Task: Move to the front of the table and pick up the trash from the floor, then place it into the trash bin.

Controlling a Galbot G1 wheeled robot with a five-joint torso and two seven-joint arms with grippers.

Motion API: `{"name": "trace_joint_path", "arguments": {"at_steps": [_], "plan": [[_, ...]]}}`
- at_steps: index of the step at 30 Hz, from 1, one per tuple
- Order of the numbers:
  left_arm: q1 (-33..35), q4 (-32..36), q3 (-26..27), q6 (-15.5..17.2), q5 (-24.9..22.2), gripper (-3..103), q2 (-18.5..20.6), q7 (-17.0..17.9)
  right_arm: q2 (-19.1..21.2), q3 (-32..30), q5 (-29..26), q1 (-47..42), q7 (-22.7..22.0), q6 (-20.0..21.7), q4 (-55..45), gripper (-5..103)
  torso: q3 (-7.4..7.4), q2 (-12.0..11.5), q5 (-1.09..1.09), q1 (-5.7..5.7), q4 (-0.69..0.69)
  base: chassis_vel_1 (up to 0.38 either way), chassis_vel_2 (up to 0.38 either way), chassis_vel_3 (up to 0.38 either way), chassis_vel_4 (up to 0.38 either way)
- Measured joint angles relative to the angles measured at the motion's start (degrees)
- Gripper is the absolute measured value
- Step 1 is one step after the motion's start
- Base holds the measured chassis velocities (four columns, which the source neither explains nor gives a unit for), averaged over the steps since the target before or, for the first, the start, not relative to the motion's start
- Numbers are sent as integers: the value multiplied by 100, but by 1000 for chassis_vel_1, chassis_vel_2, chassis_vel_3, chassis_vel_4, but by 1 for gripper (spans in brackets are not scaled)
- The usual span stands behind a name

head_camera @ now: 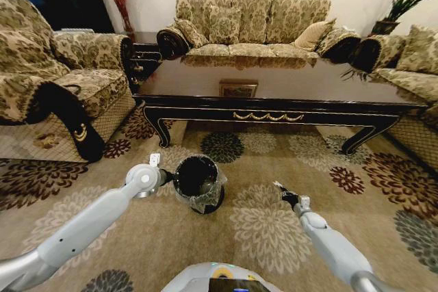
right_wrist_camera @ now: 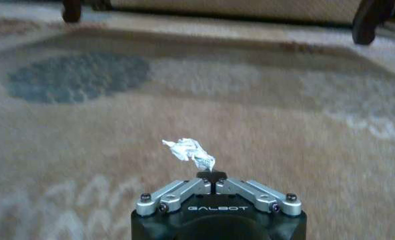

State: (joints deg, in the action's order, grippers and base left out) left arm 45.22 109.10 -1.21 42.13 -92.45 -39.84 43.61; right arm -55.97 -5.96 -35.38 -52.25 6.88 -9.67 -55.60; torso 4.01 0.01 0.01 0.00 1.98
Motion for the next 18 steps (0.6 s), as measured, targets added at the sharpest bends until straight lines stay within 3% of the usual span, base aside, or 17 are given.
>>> {"name": "trace_joint_path", "arguments": {"at_steps": [18], "plan": [[-224,279,-481,0,-50,0,-12,140,773,-796,-431,-1421,-330,450,-3580,0,0,0,-1,0,0,0,0,0,0]]}}
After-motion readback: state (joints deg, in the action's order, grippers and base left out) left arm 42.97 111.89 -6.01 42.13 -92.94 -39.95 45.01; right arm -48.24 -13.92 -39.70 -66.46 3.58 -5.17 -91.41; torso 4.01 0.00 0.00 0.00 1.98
